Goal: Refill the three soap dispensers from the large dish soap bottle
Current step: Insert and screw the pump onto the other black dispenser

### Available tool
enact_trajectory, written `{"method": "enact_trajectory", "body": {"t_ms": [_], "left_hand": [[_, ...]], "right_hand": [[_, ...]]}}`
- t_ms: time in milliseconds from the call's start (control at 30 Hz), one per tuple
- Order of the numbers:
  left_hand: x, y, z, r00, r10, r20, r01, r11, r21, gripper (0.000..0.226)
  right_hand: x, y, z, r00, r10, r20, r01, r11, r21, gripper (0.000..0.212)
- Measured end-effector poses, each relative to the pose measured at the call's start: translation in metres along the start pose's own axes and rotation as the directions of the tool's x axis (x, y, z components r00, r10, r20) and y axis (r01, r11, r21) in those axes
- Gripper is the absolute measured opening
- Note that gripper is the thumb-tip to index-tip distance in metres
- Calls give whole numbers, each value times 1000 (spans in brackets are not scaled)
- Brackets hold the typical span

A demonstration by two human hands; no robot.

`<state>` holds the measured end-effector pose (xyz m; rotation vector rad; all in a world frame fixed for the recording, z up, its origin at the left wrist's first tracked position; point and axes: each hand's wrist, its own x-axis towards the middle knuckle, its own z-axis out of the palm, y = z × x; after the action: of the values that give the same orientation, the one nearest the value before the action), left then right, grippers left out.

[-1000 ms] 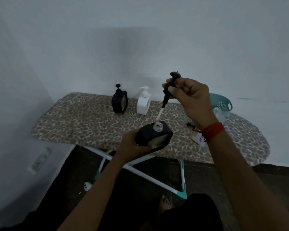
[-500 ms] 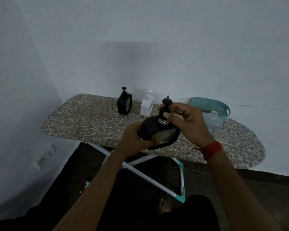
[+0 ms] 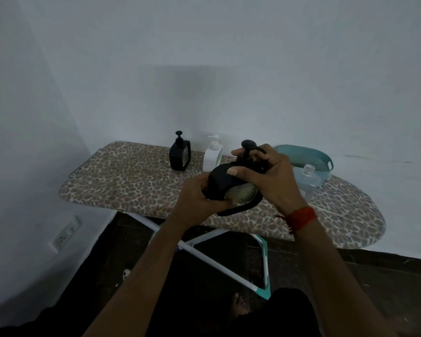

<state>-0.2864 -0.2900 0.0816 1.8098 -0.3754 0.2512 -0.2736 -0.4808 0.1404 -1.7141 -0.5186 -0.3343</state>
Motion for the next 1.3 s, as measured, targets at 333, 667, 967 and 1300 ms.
{"method": "enact_trajectory", "body": {"t_ms": [333,667,967,1300], "left_hand": [[2,4,0,1000,-25,13,26,991,-128,47],[6,14,0,1000,-10,18,13,989,-149,47],[11,15,-1,1000,-4,7,5,988,-151,47],[17,10,-4,994,-16,108,40,972,-231,45]], "right_hand": [[5,-7,-26,981,-5,192,-5,999,53,29],[14,-10,-29,946,35,323,-78,990,121,56],[17,-21,-17,990,79,115,-84,996,35,39],[20,-22,-39,890,114,442,-196,970,145,44]]}}
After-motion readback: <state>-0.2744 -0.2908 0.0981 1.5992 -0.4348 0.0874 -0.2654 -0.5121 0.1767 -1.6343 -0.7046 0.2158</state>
